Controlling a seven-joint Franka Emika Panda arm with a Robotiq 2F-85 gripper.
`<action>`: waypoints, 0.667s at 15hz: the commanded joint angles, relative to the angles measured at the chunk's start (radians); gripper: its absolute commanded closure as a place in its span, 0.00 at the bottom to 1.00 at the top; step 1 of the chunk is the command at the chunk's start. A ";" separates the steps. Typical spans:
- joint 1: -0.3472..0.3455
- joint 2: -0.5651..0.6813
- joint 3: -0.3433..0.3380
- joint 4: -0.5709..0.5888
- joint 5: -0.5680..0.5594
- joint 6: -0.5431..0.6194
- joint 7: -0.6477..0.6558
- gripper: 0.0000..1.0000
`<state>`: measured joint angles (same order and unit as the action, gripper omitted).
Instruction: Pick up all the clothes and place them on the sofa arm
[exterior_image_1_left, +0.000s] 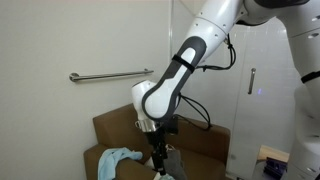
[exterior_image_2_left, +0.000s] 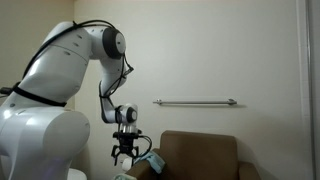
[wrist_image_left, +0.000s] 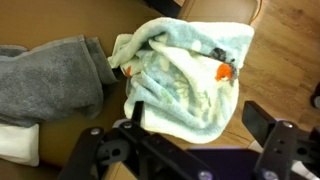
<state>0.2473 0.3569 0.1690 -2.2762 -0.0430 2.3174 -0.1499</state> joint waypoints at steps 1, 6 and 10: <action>0.060 0.095 -0.011 -0.074 -0.123 0.247 0.135 0.00; 0.179 0.216 -0.112 -0.097 -0.203 0.497 0.301 0.00; 0.252 0.208 -0.178 -0.114 -0.215 0.475 0.364 0.38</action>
<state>0.4535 0.5745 0.0360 -2.3600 -0.2226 2.7885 0.1456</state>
